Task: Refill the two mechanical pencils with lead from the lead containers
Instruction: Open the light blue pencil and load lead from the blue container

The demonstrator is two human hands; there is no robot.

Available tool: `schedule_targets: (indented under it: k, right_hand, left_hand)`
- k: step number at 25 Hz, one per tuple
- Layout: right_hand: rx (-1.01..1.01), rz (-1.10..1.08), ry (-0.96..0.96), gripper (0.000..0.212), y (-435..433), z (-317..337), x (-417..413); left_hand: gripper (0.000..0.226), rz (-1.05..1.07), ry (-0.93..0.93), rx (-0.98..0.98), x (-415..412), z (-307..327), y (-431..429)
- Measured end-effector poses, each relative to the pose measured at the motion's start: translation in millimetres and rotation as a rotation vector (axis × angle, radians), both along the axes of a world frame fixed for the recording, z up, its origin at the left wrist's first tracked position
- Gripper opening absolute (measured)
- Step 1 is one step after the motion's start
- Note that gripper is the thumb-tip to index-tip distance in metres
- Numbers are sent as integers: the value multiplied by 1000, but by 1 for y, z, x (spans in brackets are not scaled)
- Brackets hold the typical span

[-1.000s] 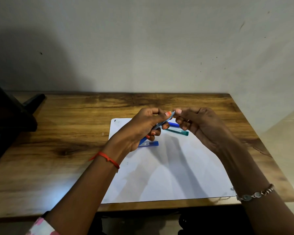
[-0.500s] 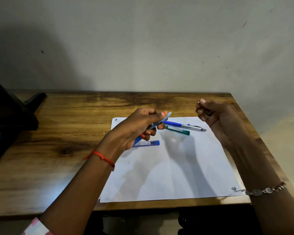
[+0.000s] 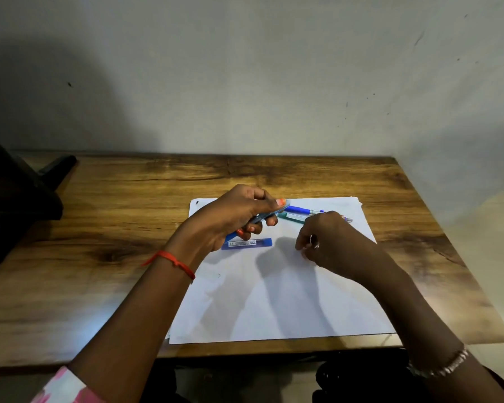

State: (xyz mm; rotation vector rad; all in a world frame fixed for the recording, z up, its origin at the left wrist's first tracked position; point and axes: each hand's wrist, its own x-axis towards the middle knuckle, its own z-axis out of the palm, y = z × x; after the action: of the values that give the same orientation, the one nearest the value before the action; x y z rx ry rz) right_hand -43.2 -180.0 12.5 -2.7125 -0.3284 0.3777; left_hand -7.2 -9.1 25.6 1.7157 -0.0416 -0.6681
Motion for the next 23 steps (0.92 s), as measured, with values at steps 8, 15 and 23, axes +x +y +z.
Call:
schedule_targets:
  k: [8,15,23]
  right_hand:
    - [-53,-12,31,23,0,-3,-3]
    - [34,-24,43,25,-13,8,-7]
    - [42,-107,21,25,-19,5,-6]
  left_hand:
    - [19,-12,2,49,-1,1,-2]
    - [19,-52,12,77,-3,1,-4]
    - [14,-114,-40,161,-11,-2,-13]
